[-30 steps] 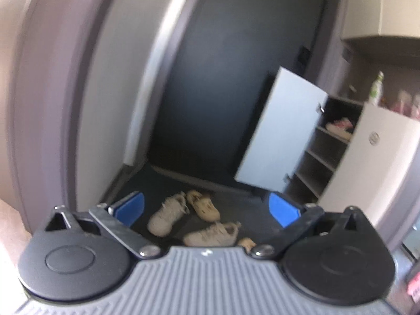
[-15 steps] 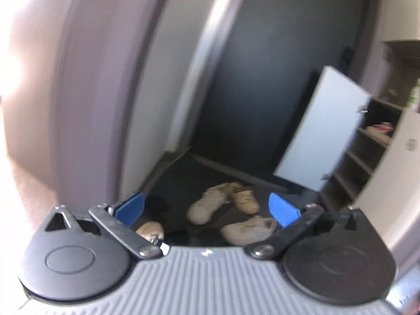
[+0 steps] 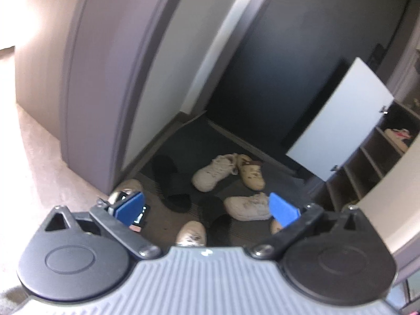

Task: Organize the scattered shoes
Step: 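Carry the white sneaker in the right gripper and lower it beside the other sneaker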

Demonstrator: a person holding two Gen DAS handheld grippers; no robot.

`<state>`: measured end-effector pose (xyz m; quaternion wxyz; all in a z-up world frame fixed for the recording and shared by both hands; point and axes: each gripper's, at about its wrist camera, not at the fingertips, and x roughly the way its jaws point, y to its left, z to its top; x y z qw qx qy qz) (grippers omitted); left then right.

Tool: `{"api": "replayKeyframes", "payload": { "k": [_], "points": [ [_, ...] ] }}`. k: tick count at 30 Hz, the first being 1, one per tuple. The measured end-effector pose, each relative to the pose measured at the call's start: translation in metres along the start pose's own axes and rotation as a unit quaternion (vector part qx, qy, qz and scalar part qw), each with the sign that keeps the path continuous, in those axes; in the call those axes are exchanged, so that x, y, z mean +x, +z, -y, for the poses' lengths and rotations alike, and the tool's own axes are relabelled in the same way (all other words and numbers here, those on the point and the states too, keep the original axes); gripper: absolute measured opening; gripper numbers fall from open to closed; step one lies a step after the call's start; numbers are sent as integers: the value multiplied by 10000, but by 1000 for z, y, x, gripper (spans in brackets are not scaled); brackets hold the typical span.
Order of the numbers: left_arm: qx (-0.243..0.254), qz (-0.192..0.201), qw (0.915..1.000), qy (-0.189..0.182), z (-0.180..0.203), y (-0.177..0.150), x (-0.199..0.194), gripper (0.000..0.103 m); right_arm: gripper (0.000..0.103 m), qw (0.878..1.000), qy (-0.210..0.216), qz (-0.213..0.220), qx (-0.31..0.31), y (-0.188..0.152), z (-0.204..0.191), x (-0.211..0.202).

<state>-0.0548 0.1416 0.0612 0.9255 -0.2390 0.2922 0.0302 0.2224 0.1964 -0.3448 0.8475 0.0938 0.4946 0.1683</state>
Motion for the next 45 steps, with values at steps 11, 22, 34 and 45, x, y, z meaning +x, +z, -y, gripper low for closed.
{"api": "replayKeyframes", "payload": {
  "k": [11,22,34,45],
  "points": [
    [392,292,9954,-828,54,-22,-36,103,88,9934,-7,1061,445,4,94,-133],
    [804,-128,9889,-1246,99,-61,-31,103,88,9876,-528,768,1267,-44,205,-157],
    [742,-684,9920,-762,88,-70,7,103,95,9950,-904,218,355,-62,185,-105],
    [664,-861,9918,-665,78,-67,13,103,87,9916,-1200,55,474,-52,184,-87]
  ]
}}
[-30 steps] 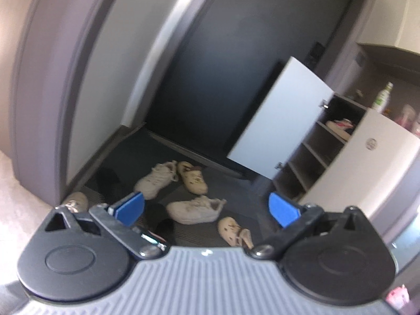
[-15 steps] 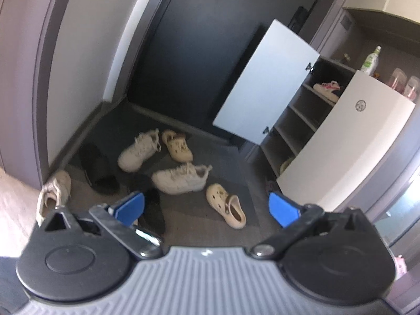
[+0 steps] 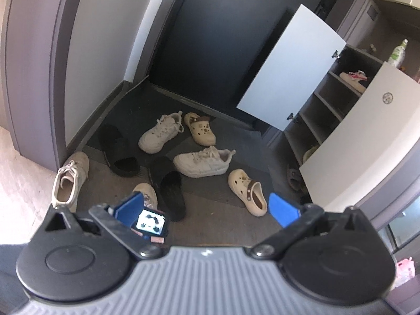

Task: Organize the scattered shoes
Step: 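Carry the white sneaker in the right gripper and lower it beside the other sneaker, then open the right gripper and raise it off the sneaker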

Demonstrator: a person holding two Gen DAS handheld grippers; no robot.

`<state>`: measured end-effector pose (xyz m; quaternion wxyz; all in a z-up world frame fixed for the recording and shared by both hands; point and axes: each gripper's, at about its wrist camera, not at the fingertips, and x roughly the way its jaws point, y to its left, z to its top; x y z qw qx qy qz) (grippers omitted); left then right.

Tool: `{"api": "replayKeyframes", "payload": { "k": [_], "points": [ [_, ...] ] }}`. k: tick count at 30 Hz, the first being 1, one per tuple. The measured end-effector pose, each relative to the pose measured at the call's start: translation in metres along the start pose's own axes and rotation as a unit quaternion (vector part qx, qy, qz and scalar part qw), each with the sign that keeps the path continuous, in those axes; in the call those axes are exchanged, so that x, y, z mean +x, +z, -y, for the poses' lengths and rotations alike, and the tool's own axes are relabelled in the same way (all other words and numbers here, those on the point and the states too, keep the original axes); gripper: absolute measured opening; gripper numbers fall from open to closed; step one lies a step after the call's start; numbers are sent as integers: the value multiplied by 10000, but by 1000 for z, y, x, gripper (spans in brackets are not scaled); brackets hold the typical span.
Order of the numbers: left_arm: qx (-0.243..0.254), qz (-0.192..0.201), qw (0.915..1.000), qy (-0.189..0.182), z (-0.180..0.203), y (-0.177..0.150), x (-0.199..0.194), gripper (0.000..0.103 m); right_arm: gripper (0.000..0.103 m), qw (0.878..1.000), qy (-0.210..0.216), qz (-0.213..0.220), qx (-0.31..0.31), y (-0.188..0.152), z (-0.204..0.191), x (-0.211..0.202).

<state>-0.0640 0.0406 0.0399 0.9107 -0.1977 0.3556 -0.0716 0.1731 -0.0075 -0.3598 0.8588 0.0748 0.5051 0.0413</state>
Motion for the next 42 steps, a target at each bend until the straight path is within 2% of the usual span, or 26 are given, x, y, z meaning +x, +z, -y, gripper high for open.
{"api": "replayKeyframes", "payload": {
  "k": [5,11,16,19,23,25,28,32,34,35,37,40,42],
  "points": [
    [-170,-166,9996,-141,-8,-2,0,103,81,9997,-66,134,182,1,-8,-9],
    [-346,-172,9990,-213,-26,-2,-5,103,79,9980,343,462,248,4,-26,-21],
    [-741,-288,9968,-85,-52,0,-1,103,79,9959,478,725,-236,9,-62,-22],
    [-852,-347,9957,-50,-60,1,2,103,79,9954,486,700,-431,8,-90,-10],
    [-829,-479,9954,-45,-71,5,8,103,79,9965,470,412,-557,5,-126,17],
    [-837,-562,9949,-7,-76,6,13,103,80,9965,611,318,-479,2,-136,24],
    [-920,-663,9935,83,-84,6,19,103,80,9976,472,348,-380,1,-150,26],
    [-831,-658,9942,192,-80,8,27,103,84,9976,605,263,-192,2,-142,28],
    [-689,-600,9955,238,-73,8,29,103,87,9961,866,128,-108,3,-130,27],
    [-648,-561,9960,254,-69,8,28,103,89,9927,1205,6,77,5,-116,22],
    [-583,-462,9969,270,-60,7,25,103,86,9860,1641,19,290,5,-98,4],
    [-378,-222,9986,290,-46,7,17,103,87,9825,1821,260,301,11,-76,-27],
    [-190,-32,9993,317,-35,6,12,103,87,9829,1790,262,352,20,-54,-56]
  ]
}}
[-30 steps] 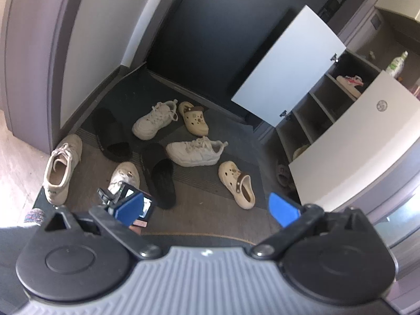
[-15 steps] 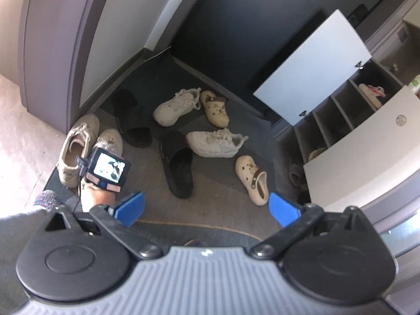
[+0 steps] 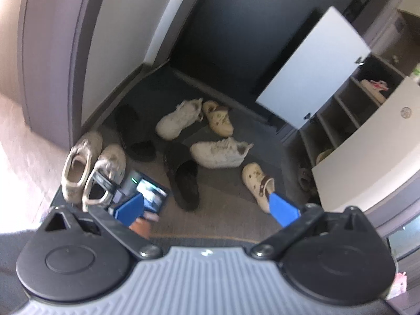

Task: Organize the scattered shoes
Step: 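Open the right gripper and raise it off the sneaker, then lower the left gripper onto a black slide and grasp its strap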

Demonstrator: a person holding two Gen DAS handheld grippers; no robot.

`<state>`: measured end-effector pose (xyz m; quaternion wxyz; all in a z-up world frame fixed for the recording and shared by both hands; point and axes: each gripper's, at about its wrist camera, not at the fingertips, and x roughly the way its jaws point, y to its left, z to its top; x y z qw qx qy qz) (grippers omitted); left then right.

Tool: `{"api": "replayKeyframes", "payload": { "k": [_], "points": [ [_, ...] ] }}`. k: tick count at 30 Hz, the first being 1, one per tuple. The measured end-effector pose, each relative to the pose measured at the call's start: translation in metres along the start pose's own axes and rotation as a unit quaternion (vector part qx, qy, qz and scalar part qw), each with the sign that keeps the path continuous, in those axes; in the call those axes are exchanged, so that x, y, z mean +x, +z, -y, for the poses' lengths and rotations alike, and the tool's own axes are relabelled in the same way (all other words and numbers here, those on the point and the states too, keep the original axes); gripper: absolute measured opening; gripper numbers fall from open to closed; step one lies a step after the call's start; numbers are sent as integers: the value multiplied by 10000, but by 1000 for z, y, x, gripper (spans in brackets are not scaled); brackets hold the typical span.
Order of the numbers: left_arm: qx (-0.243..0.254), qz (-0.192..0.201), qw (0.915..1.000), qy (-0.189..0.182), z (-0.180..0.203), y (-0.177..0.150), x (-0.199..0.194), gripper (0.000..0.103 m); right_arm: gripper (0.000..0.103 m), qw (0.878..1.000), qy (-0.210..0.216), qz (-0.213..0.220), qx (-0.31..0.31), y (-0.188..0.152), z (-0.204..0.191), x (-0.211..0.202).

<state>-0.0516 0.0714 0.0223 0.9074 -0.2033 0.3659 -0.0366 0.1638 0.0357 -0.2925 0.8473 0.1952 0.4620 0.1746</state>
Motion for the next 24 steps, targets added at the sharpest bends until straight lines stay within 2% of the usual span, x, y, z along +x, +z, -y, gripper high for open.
{"api": "replayKeyframes", "payload": {
  "k": [3,8,11,13,16,18,22,24],
  "points": [
    [466,75,9981,396,16,-2,7,103,87,9991,-418,32,70,19,21,-70],
    [625,56,9947,819,19,-5,21,103,87,9947,-994,234,74,39,57,-174],
    [667,60,9923,1046,23,-4,28,103,87,9908,-1323,198,-220,51,61,-230],
    [759,84,9916,1046,28,-4,29,103,87,9883,-1457,225,-388,62,57,-264],
    [953,91,9899,1042,31,1,30,103,87,9890,-1368,423,-380,82,42,-322],
    [991,103,9878,1199,26,5,32,103,89,9889,-1301,709,-64,95,30,-360],
    [1092,-50,9828,1489,18,29,44,103,103,9906,-623,1196,-214,105,2,-402],
    [1296,-148,9780,1626,14,43,53,103,103,9886,-391,1372,-472,99,-9,-411]
  ]
}}
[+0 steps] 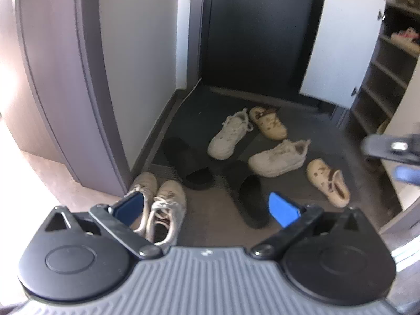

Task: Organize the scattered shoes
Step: 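Lower the left gripper onto a black slide and grasp its strap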

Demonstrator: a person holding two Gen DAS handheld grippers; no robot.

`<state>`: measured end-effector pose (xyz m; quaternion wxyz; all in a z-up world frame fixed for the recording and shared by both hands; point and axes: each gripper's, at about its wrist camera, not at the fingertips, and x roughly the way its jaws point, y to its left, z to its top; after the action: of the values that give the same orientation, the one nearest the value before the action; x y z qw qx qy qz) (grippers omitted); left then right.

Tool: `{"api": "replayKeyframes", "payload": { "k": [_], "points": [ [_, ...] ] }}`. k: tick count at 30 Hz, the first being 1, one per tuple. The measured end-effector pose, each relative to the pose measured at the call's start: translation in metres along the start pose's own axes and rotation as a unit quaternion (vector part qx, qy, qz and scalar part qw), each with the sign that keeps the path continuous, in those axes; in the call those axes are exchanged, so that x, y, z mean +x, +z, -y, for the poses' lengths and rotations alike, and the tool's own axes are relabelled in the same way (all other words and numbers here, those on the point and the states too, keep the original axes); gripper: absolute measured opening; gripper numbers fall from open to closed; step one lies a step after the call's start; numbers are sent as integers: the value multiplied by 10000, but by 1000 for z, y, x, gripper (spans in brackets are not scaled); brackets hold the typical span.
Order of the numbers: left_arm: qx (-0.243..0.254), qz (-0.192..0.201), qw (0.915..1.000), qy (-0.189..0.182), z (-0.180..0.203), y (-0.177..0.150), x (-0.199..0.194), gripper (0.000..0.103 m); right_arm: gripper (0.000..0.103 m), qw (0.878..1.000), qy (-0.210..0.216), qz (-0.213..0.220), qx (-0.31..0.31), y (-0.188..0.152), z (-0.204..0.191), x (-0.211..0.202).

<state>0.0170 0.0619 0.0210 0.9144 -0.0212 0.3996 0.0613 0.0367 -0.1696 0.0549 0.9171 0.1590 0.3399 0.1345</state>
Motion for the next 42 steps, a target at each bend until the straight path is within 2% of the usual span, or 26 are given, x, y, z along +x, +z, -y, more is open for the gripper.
{"api": "replayKeyframes", "payload": {
  "k": [4,6,9,12,13,18,22,24,26,29,31,32,34,36,37,39,41,42],
  "points": [
    [863,270,9956,227,-7,20,31,103,103,9985,290,336,-332,-11,-13,-12],
    [1155,305,9926,211,-12,24,54,103,103,9972,475,406,-422,-15,-15,-20],
    [1655,311,9857,35,-15,25,103,103,103,9971,620,415,-133,-18,-6,-26],
    [2329,505,9710,156,-11,16,148,103,103,9974,588,390,149,-19,4,-26],
    [2662,508,9624,173,-7,13,174,103,103,9974,569,372,235,-18,7,-25],
    [3525,501,9344,-45,8,7,272,103,103,9937,526,-76,987,-16,30,0],
    [3811,211,9238,-317,16,10,342,103,103,9864,383,-427,1541,-16,42,27],
    [3964,183,9171,-392,21,10,375,103,103,9845,338,-565,1626,-14,47,45],
    [4033,41,9139,-453,22,11,409,103,103,9832,222,-659,1687,-12,55,64],
    [3974,-290,9170,-177,19,15,454,103,103,9761,-30,-982,1941,-11,77,93],
    [3886,-641,9187,-287,13,17,486,103,103,9700,-121,-1197,2114,-13,92,110],
    [3957,-676,9151,-372,11,15,495,103,103,9679,-167,-1270,2165,-15,97,117],
    [4256,-691,9014,-395,11,6,507,103,103,9643,-228,-1372,2252,-16,105,127],
    [4667,-621,8820,-178,16,-7,521,103,103,9602,-218,-1430,2390,-16,115,137],
    [4702,-656,8800,-146,17,-9,526,103,103,9571,-188,-1459,2495,-15,121,144],
    [4658,-775,8814,-139,18,-8,536,103,103,9536,-126,-1500,2608,-11,128,155],
    [4477,-961,8879,-455,15,-4,545,103,103,9515,-68,-1529,2668,-8,132,163],
    [4498,-951,8866,-508,16,-3,548,103,103,9511,-39,-1548,2674,-6,133,166]
  ]
}}
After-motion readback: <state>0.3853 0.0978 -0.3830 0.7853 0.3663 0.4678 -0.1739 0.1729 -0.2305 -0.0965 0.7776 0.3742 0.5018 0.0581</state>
